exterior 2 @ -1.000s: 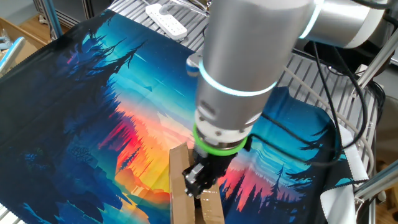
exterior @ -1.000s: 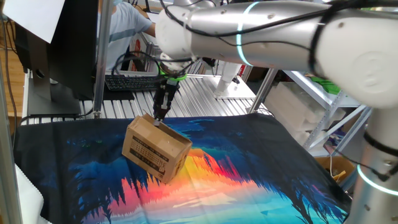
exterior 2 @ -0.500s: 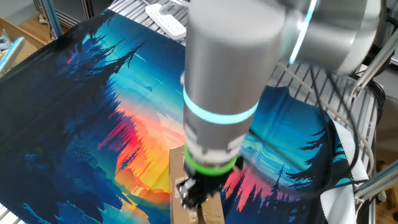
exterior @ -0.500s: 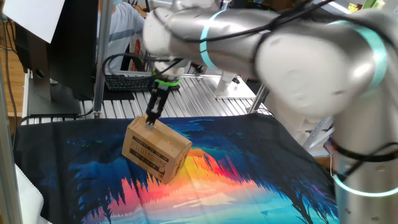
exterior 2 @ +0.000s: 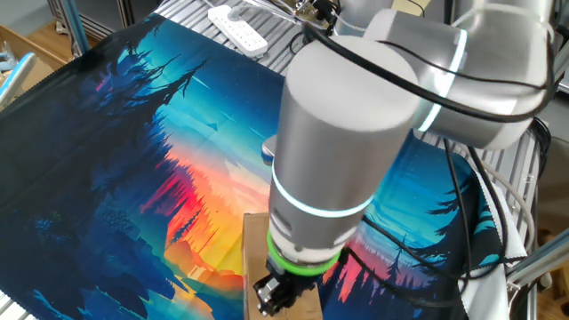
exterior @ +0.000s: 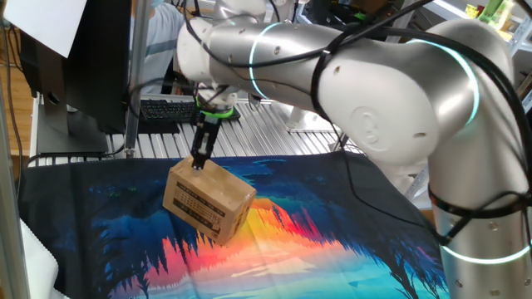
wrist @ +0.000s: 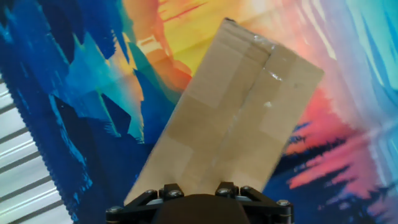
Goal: Cover the box
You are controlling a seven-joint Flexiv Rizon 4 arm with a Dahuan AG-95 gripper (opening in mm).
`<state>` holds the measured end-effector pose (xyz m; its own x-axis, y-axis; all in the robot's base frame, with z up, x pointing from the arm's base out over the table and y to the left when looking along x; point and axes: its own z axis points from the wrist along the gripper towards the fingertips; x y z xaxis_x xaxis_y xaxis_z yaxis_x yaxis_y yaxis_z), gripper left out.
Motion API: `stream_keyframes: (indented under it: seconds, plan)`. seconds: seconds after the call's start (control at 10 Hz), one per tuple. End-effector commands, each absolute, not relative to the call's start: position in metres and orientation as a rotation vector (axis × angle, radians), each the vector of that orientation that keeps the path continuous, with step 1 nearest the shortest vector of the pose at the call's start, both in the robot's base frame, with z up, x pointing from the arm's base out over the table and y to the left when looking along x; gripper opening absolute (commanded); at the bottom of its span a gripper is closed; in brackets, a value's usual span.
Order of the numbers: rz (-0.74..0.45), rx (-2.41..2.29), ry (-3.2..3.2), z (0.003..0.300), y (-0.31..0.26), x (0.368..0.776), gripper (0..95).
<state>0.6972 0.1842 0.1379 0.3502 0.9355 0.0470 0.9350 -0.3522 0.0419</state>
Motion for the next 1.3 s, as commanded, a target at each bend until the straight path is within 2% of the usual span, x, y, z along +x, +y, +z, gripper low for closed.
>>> stream_keyframes:
  seconds: [0.1,0.3,0.4,0.6,0.7,1.0,1.3]
  plan:
    - [0.12,2.579,1.805,0.125,0.181,0.697,38.0]
    - [0.101,2.591,1.872,0.125,0.179,0.696,38.0]
    - [0.099,2.602,1.9,0.13,0.178,0.695,57.0]
    - [0.109,2.637,2.034,0.183,0.182,0.684,57.0]
    - [0.092,2.597,2.102,0.192,0.184,0.682,57.0]
    - [0.102,2.208,2.498,0.193,0.185,0.682,57.0]
    - [0.121,2.138,2.557,0.193,0.184,0.681,57.0]
